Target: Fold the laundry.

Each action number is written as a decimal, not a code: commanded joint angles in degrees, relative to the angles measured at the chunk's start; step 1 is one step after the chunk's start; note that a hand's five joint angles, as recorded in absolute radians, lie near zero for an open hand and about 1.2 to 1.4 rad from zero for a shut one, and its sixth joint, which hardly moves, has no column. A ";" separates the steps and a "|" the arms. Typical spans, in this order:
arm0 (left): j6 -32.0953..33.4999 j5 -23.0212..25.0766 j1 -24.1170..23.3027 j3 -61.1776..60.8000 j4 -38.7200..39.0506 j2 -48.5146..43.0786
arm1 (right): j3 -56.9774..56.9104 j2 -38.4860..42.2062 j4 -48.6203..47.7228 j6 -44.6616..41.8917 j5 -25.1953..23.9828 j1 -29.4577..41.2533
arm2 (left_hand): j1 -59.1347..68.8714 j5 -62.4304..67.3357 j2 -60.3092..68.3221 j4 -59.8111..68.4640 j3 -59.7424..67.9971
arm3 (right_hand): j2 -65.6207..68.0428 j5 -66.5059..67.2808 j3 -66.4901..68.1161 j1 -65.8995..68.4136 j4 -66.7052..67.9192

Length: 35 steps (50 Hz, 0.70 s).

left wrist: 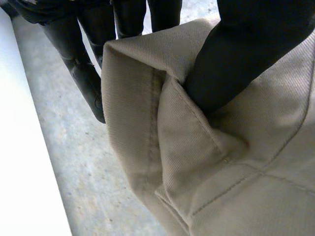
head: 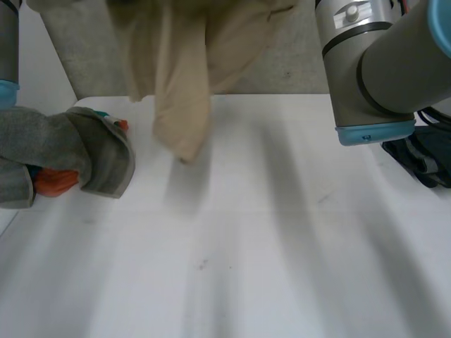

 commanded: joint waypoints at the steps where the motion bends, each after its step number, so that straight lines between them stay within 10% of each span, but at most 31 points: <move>1: -0.38 1.87 -0.80 -14.43 -2.15 1.13 | 10.87 -3.49 1.70 0.45 -3.86 -0.84 | 14.19 12.93 11.60 11.42 12.56 | 12.58 13.09 12.21 15.89 11.65; 18: 1.03 7.15 -5.72 -49.27 -0.04 -3.43 | 42.35 -2.96 23.14 -7.19 -4.39 -1.98 | 14.19 12.93 11.60 11.42 12.56 | 12.58 13.09 12.21 15.89 11.65; 25: 1.46 7.41 -5.02 -51.74 -5.57 4.03 | 45.95 -11.13 40.35 -12.20 -5.44 -5.40 | -15.35 -16.60 -17.93 -18.11 -16.97 | 12.58 13.09 12.21 15.89 11.65; 29: 1.82 6.89 -4.85 -53.06 -10.58 6.85 | 45.69 -14.56 47.31 -13.26 -7.72 -7.95 | -36.76 -38.01 -39.34 -39.52 -38.38 | -34.14 -33.62 -34.51 -30.83 -35.07; 35: 2.78 6.01 -3.09 -54.46 -14.89 9.66 | 42.10 -18.78 43.45 -7.47 -12.56 -11.03 | -36.60 -37.85 -39.18 -39.37 -38.22 | -46.30 -45.79 -46.68 -43.00 -47.24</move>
